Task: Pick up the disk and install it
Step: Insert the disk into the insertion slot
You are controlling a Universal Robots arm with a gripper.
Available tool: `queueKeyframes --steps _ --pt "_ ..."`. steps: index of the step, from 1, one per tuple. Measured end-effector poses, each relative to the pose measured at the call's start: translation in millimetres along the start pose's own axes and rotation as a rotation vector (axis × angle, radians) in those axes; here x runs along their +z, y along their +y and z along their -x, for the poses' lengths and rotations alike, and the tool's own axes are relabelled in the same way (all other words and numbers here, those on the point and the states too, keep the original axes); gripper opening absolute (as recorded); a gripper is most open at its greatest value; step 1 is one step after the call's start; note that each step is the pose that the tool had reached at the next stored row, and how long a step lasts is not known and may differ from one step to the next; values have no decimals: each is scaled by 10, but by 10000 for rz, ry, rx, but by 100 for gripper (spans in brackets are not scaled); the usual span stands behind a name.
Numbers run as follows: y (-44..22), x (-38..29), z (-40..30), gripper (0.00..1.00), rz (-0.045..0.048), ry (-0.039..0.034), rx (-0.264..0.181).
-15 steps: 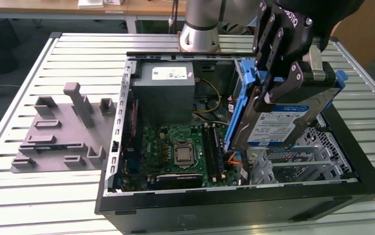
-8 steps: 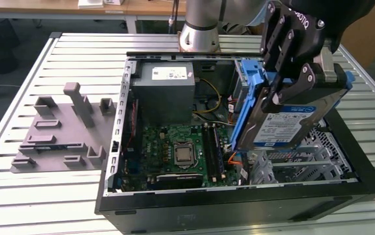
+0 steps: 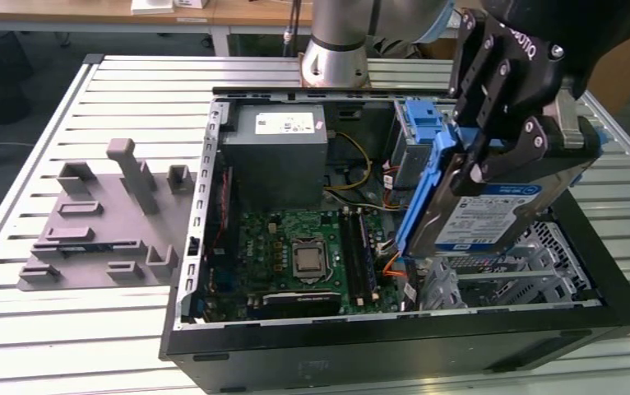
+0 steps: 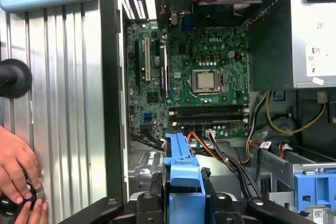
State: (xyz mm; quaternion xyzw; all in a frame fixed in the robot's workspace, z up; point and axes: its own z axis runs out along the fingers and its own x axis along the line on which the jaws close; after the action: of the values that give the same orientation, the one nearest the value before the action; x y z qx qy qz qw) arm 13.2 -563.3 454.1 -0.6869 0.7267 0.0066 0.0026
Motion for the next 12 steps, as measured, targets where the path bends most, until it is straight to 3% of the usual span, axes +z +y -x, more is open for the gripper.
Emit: queueKeyframes --steps 6,12 --pt "-140 23 4 36 1 1 -1" --pt "-170 26 5 36 2 -3 -9"
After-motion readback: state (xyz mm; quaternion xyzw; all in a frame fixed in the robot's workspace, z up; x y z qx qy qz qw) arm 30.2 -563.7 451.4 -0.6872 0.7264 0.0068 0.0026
